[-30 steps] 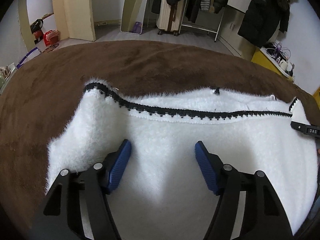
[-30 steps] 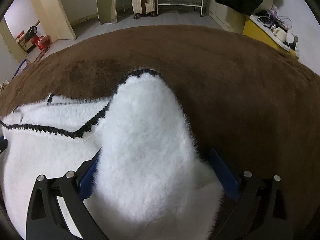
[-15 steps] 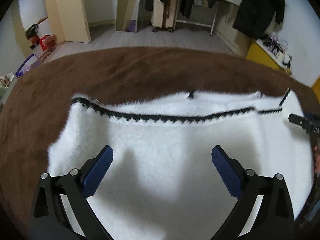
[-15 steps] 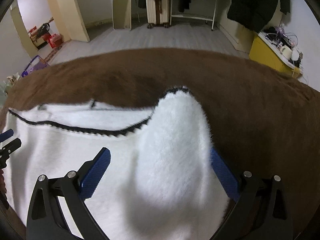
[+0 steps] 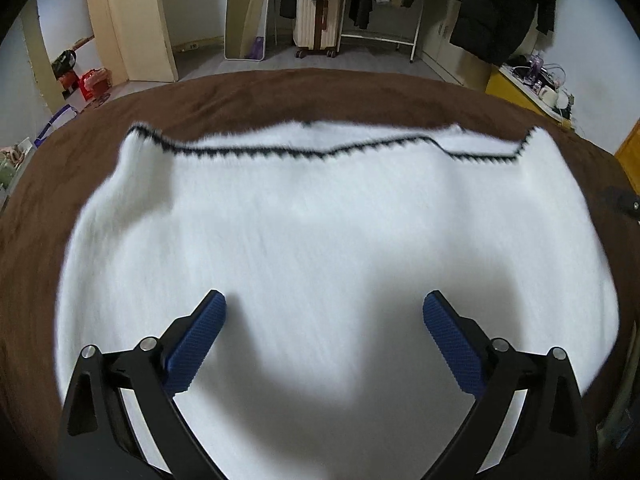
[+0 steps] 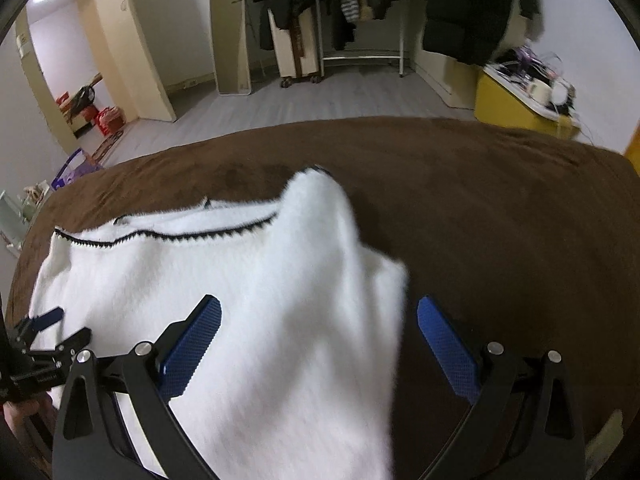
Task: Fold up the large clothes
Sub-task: 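Grasp one side of the folded cardigan with the right tool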
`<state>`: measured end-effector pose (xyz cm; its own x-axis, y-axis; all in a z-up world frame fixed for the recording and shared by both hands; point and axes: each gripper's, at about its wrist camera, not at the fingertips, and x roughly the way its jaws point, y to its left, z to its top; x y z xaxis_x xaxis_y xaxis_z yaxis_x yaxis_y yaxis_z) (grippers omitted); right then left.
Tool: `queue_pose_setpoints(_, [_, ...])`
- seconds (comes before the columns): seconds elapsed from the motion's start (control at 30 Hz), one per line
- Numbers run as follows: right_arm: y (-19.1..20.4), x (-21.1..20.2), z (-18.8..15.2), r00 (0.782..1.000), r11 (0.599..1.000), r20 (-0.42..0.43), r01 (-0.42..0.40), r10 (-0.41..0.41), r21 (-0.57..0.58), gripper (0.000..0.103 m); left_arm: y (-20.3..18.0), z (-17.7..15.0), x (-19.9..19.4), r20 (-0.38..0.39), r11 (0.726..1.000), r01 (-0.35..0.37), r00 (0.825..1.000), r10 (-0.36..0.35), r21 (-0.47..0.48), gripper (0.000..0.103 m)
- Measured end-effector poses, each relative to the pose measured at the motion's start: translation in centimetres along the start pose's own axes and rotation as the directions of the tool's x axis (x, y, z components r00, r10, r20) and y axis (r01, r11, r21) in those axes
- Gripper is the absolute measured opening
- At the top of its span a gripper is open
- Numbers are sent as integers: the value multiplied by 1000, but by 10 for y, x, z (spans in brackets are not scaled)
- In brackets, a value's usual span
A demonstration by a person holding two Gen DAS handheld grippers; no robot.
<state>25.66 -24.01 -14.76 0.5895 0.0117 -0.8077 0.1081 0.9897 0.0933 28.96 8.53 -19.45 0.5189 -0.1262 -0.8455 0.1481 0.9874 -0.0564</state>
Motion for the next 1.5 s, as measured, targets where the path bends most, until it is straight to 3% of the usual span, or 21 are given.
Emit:
queue_pose_setpoints(0.13, [-18, -13, -32, 999, 996, -28, -26, 29, 87, 97, -13, -24, -19, 9, 1000, -22, 1000, 22, 6, 96])
queue_pose_setpoints(0.27, [-44, -18, -66, 992, 965, -54, -94, 110, 244, 97, -24, -48, -31, 21, 997, -62, 998, 61, 38, 96])
queue_pose_setpoints(0.37, [-52, -20, -92, 989, 940, -68, -105, 134, 326, 97, -22, -61, -23, -5, 998, -57, 998, 57, 18, 97])
queue_pose_setpoints(0.53, [-63, -21, -120, 985, 902, -64, -117, 157, 415, 97, -18, -69, -15, 31, 999, -47, 998, 47, 9, 97])
queue_pose_setpoints(0.7, [-74, -13, -140, 963, 828, -40, -209, 268, 520, 97, -21, -66, -15, 15, 999, -46, 999, 45, 8, 97])
queue_pose_setpoints(0.87, [-84, 9, -154, 910, 661, 65, -345, 410, 666, 93, -21, -64, -14, -1, 999, -43, 999, 43, 11, 97])
queue_pose_setpoints(0.97, [-84, 14, -151, 878, 593, 129, -414, 462, 691, 93, -21, -61, -12, -19, 999, -38, 999, 38, 19, 97])
queue_pose_setpoints(1.17, [-77, 24, -144, 881, 572, 168, -421, 442, 704, 92, -20, -61, -11, -13, 999, -32, 999, 32, 22, 97])
queue_pose_setpoints(1.2, [-77, 24, -143, 882, 571, 173, -422, 439, 704, 87, -20, -62, -11, -10, 999, -31, 999, 31, 23, 97])
queue_pose_setpoints(1.3, [-77, 29, -145, 908, 601, 146, -374, 393, 706, 54, -21, -62, -11, -10, 999, -33, 999, 33, 28, 97])
queue_pose_setpoints(1.4, [-81, 33, -153, 888, 561, 179, -413, 424, 717, 38, -22, -63, -11, -8, 999, -31, 999, 31, 32, 97])
queue_pose_setpoints(1.5, [-75, 25, -150, 878, 573, 206, -443, 432, 689, 30, -22, -64, -12, -10, 999, -31, 999, 31, 34, 97])
